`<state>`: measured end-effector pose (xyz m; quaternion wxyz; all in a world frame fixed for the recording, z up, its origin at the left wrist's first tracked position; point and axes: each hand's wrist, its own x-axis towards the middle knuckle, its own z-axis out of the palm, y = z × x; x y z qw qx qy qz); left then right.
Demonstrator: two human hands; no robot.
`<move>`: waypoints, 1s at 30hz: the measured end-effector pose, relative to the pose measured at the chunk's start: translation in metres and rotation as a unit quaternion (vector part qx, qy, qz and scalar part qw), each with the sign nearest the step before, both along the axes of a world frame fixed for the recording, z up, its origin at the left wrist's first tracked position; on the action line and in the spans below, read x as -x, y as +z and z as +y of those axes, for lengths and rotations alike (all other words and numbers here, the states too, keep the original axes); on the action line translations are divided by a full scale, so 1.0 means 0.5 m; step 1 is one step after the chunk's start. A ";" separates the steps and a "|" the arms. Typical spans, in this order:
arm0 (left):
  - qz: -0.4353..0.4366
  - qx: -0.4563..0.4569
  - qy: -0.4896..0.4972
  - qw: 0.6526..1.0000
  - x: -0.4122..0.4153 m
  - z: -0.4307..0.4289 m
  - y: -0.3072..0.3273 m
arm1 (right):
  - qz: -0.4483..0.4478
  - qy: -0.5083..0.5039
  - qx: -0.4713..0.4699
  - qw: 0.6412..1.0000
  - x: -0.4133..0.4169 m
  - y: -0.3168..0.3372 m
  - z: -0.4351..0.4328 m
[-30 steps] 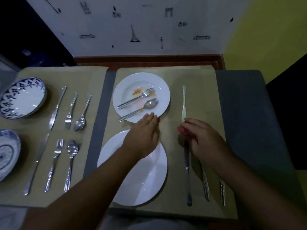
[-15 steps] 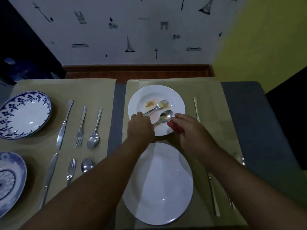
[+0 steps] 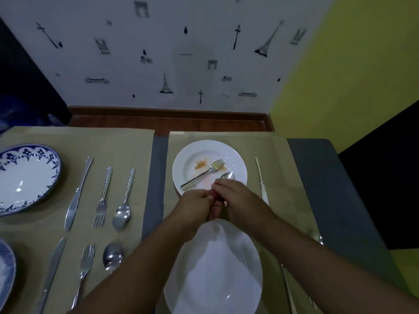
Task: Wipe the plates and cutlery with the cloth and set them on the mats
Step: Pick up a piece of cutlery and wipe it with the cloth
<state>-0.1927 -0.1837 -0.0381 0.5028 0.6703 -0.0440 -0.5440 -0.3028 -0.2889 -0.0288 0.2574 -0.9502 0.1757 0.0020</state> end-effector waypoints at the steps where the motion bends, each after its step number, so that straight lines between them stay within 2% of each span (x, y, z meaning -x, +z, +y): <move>1: -0.009 -0.001 0.018 1.000 0.001 0.002 0.001 | -0.002 0.023 0.011 1.000 -0.003 -0.006 -0.010; 3: -0.027 -0.012 0.050 0.998 0.001 0.004 0.003 | -0.013 0.030 0.027 0.999 -0.012 -0.008 -0.039; 6: -0.037 -0.037 0.058 0.997 0.003 0.001 0.014 | -0.018 -0.011 0.027 0.999 -0.021 -0.008 -0.063; 11: -0.032 -0.062 0.088 0.994 0.006 0.004 0.014 | -0.036 0.078 0.001 0.996 -0.025 -0.017 -0.059; 13: -0.017 -0.073 0.100 0.992 0.009 0.013 0.007 | -0.051 0.045 -0.020 0.997 -0.042 -0.025 -0.101; 16: 0.002 -0.079 0.117 0.990 0.004 0.016 0.003 | -0.046 -0.051 0.000 0.998 -0.059 -0.032 -0.150; 20: 0.009 -0.092 0.130 0.987 -0.008 0.002 -0.005 | -0.096 -0.084 -0.005 0.992 -0.050 -0.018 -0.135; 21: 0.010 -0.087 0.136 0.987 -0.010 -0.002 -0.007 | -0.107 -0.064 -0.008 0.992 -0.050 -0.011 -0.122; 23: 0.016 -0.064 0.140 0.988 -0.008 -0.009 0.000 | -0.105 0.039 -0.024 0.993 -0.043 0.004 -0.089; 25: 0.016 -0.038 0.127 0.991 -0.005 -0.011 0.012 | -0.055 0.125 -0.022 0.990 -0.040 -0.006 -0.068; 26: 0.014 -0.030 0.120 0.992 -0.005 -0.010 0.017 | -0.050 0.133 -0.014 0.990 -0.041 -0.016 -0.069; 27: 0.017 -0.024 0.117 0.993 -0.005 -0.008 0.020 | -0.063 0.120 -0.006 0.991 -0.044 -0.033 -0.078; 30: 0.037 -0.018 0.122 0.992 -0.013 0.001 0.017 | -0.073 -0.013 -0.028 0.997 -0.053 -0.043 -0.090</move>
